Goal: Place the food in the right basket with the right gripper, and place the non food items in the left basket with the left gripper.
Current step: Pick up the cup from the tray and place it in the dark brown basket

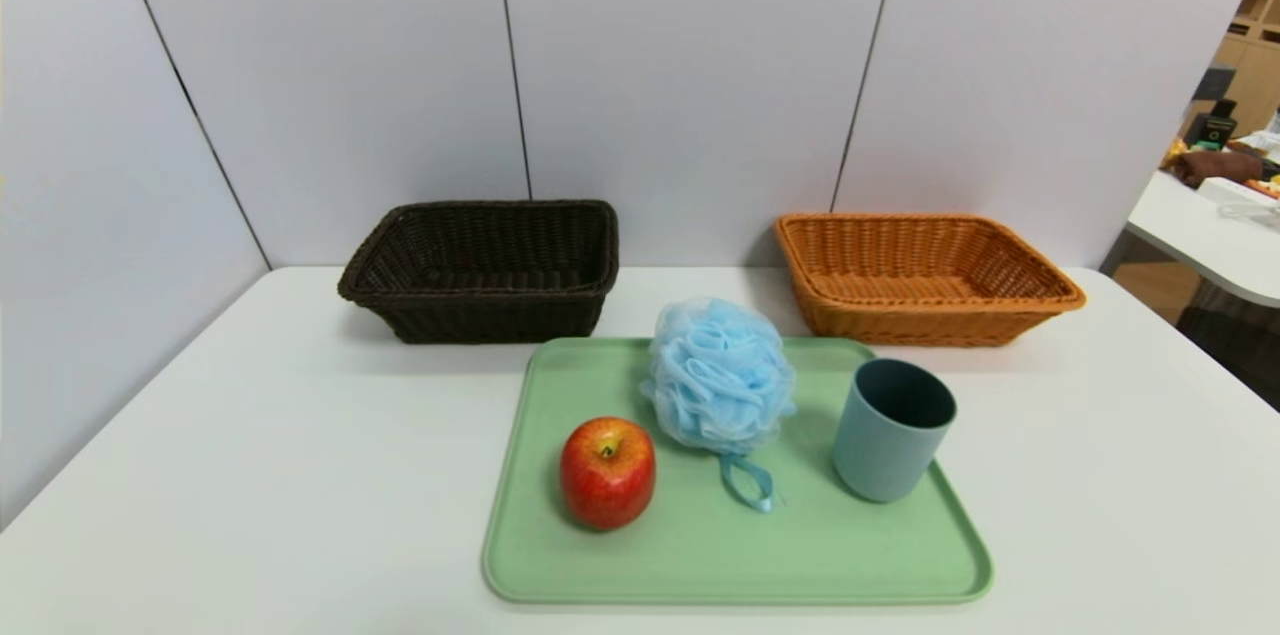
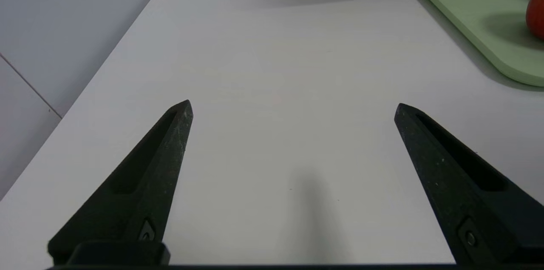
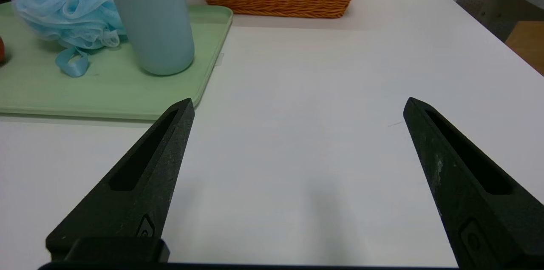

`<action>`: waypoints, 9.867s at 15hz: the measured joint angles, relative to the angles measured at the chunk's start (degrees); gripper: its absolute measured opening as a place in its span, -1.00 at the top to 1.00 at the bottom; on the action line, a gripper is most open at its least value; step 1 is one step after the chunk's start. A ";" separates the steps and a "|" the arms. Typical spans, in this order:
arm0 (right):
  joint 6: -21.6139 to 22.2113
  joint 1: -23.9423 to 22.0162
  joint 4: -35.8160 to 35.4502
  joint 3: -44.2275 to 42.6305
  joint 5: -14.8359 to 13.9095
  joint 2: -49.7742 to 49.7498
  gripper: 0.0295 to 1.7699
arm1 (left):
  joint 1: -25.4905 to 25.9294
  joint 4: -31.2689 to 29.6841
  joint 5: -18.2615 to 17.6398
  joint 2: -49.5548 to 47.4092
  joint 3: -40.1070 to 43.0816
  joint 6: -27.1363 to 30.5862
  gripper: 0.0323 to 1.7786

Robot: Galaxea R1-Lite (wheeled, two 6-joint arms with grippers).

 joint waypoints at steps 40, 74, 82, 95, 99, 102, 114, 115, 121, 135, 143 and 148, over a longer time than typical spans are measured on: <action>-6.45 3.54 11.41 -29.60 16.24 49.96 -0.92 | -4.43 -1.72 -32.20 61.54 -34.89 9.40 -0.90; -6.29 19.91 -74.33 -8.64 8.05 99.93 -0.92 | -7.42 -13.28 -43.93 73.86 -28.11 13.39 -0.90; -6.49 20.91 -76.76 -9.67 5.49 101.67 -0.29 | -7.40 -13.21 -43.85 73.83 -27.92 13.42 -0.90; -6.16 22.28 -78.30 -19.43 2.52 102.35 -0.26 | -7.40 -12.92 -43.33 71.24 -26.54 13.09 -0.90; -6.12 22.88 -67.04 -31.17 2.50 101.67 -0.26 | -7.34 -12.92 -43.25 70.96 -26.58 12.98 -0.90; -6.10 23.84 -59.09 -40.18 2.52 101.43 -0.26 | -7.31 -12.92 -43.33 71.41 -26.69 12.92 -0.90; -6.21 32.51 -44.81 -70.06 2.52 112.62 -0.26 | -7.13 -12.95 -43.17 71.52 -25.19 12.68 -0.90; -6.23 33.02 -44.75 -72.27 2.50 114.38 -0.26 | -7.13 -12.92 -43.14 71.30 -24.89 12.68 -0.90; -6.12 34.66 -40.18 -88.70 2.41 125.16 -0.26 | -6.24 -12.78 -42.53 69.04 -24.42 12.70 -0.90; -6.18 38.96 -29.38 -111.67 3.88 140.84 -0.26 | -4.34 -12.59 -42.53 66.67 -23.56 12.70 -0.90; -6.18 39.23 -28.49 -111.76 5.01 141.62 -0.26 | -4.25 -12.69 -42.51 66.59 -23.17 12.57 -0.90; -6.21 39.31 -27.55 -111.76 4.96 141.31 -0.26 | -4.01 -12.73 -42.53 66.56 -23.17 12.57 -0.90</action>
